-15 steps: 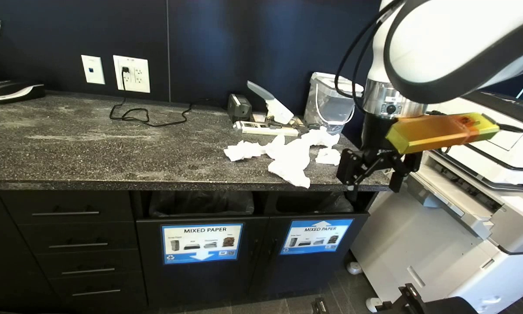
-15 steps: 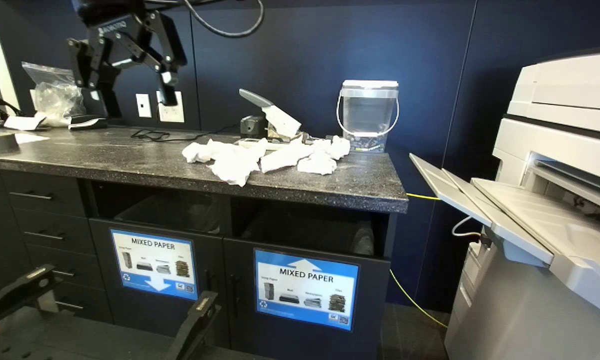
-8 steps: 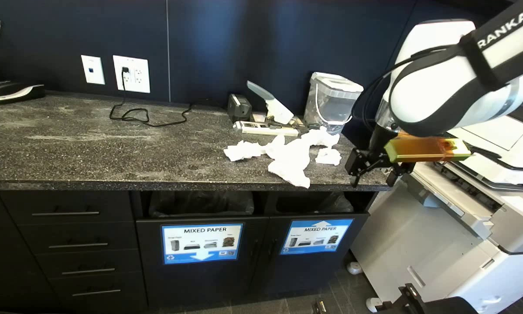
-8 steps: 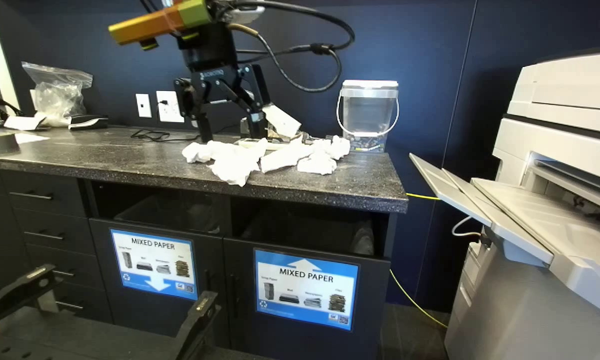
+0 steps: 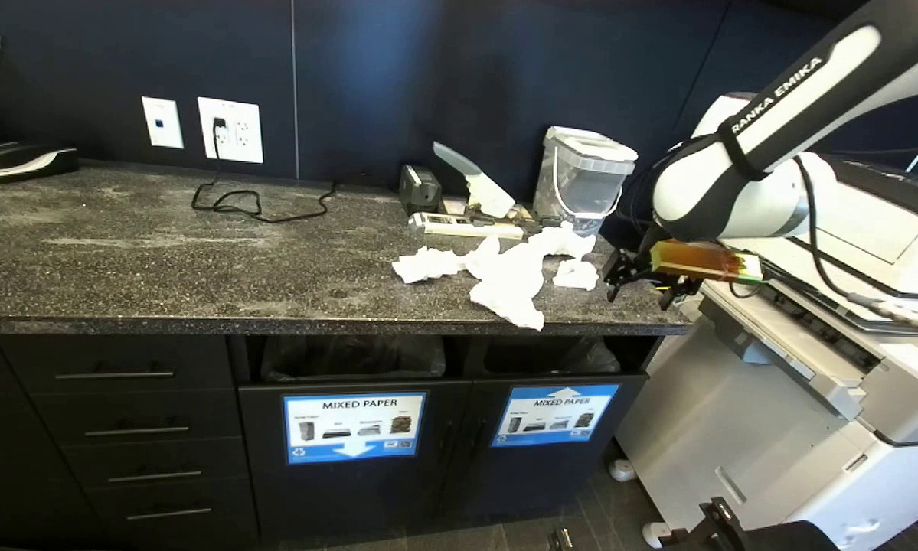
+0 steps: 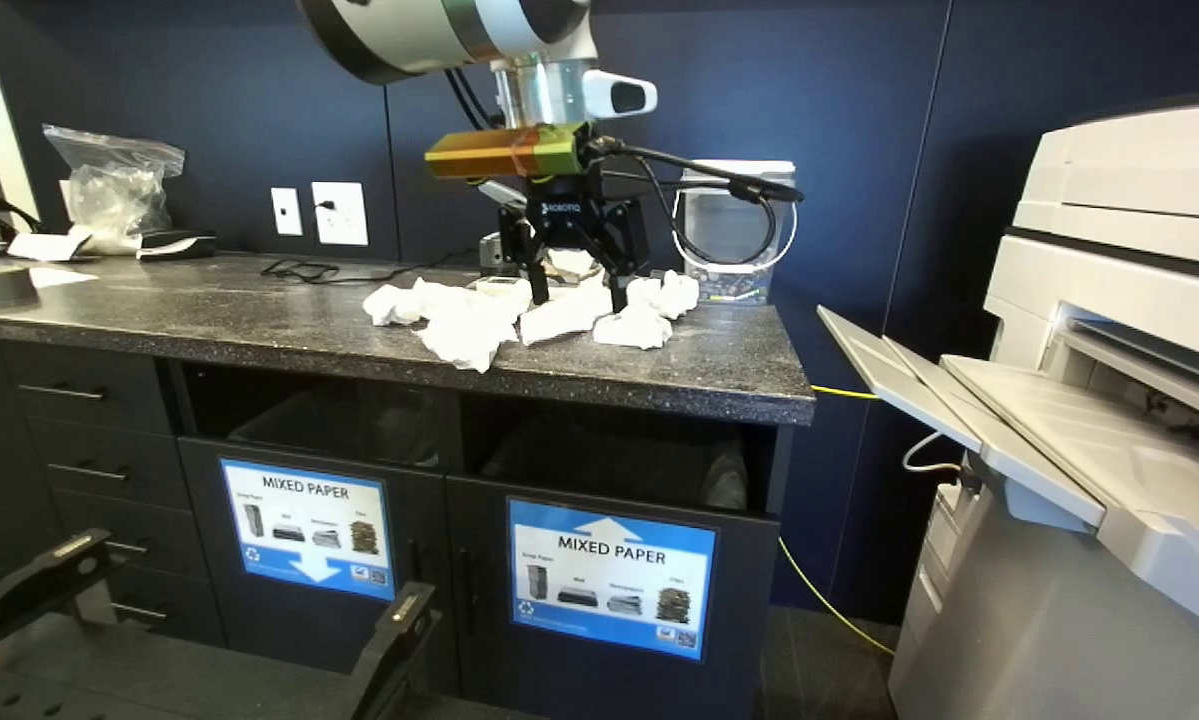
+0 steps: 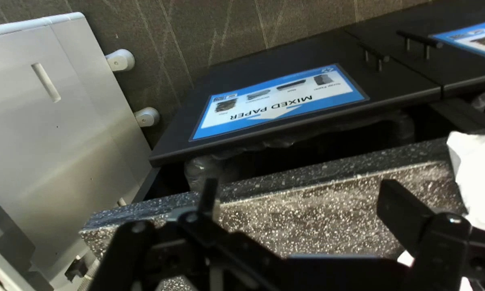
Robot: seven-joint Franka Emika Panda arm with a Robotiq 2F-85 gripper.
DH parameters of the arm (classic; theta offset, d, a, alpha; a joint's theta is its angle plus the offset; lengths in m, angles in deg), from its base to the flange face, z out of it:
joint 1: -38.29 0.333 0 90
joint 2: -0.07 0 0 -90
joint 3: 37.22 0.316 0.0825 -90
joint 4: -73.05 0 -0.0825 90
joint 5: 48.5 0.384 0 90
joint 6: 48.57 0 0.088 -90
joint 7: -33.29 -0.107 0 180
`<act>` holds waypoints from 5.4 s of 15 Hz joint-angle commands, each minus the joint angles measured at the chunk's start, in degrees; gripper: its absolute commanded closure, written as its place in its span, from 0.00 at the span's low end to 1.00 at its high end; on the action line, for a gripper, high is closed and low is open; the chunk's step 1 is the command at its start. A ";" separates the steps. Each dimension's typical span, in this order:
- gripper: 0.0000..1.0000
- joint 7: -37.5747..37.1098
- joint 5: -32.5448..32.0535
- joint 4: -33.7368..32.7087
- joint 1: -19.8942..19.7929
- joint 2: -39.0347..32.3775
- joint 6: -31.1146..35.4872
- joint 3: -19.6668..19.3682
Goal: Place the papers on the counter inside the bin on the right
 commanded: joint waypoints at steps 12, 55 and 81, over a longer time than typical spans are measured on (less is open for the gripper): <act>0.00 14.02 19.34 -36.25 -0.67 -28.90 -1.08 1.67; 0.85 26.71 11.91 -36.70 -1.15 -32.05 -12.41 1.97; 0.85 27.47 18.76 8.97 -8.59 -15.90 26.35 12.15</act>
